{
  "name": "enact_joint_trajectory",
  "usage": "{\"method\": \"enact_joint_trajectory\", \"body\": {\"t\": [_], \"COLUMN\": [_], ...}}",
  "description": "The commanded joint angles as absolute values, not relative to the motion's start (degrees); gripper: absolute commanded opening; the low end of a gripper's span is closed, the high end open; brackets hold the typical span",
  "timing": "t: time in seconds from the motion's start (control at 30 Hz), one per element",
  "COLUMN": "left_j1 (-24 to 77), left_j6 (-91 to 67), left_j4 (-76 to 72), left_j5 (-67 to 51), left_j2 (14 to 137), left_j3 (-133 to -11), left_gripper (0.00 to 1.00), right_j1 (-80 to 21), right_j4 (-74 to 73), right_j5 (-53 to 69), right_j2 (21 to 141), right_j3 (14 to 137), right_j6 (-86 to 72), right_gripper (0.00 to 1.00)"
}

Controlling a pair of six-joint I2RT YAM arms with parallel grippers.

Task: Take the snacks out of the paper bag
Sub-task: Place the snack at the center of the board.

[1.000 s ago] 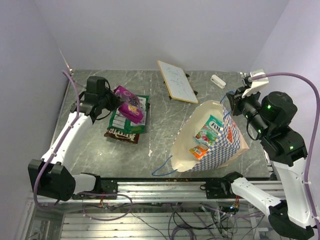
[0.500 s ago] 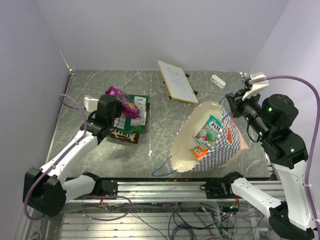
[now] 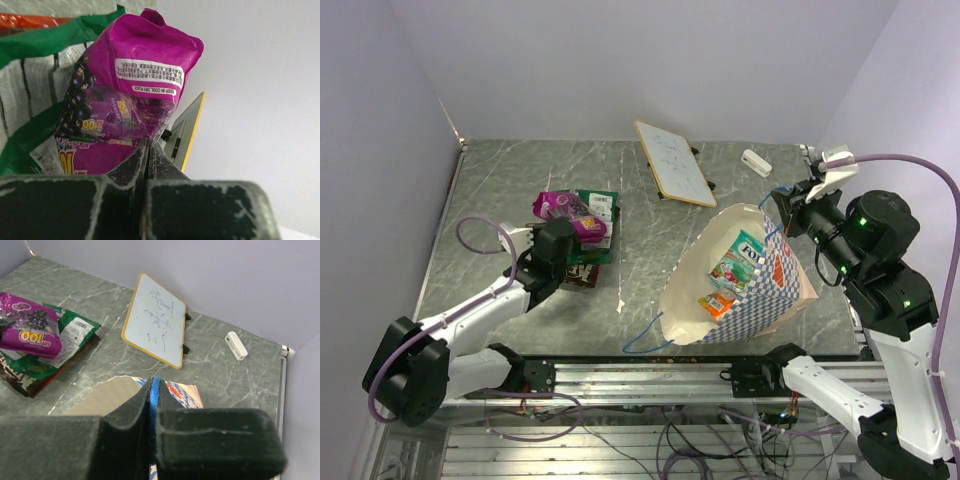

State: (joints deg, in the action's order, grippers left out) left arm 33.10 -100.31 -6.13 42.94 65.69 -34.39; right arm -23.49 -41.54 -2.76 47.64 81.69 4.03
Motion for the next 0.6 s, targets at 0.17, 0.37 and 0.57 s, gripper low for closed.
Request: {"method": "enact_joint_trajectory", "body": {"t": [0.17, 0.37, 0.57], "left_j1": [32.6, 34.2, 36.2], "left_j6": [-106.4, -110.7, -115.4], "left_j4": [-6.5, -9.2, -6.4], "left_j5": [50.6, 52.5, 52.7], "left_j2": [61.3, 63.7, 65.2], "left_j3": [-33.1, -28.7, -27.2], "left_gripper": [0.07, 0.07, 0.07], "right_j1": [-23.6, -23.6, -23.6], "right_j4": [-41.4, -40.8, -40.4], "right_j5": [-0.5, 0.4, 1.6], "right_j2": [47.4, 47.9, 48.8], "right_j3": [81.4, 81.4, 82.2], "right_j6": [6.0, 6.7, 6.9], "right_gripper": [0.0, 0.0, 0.0]}}
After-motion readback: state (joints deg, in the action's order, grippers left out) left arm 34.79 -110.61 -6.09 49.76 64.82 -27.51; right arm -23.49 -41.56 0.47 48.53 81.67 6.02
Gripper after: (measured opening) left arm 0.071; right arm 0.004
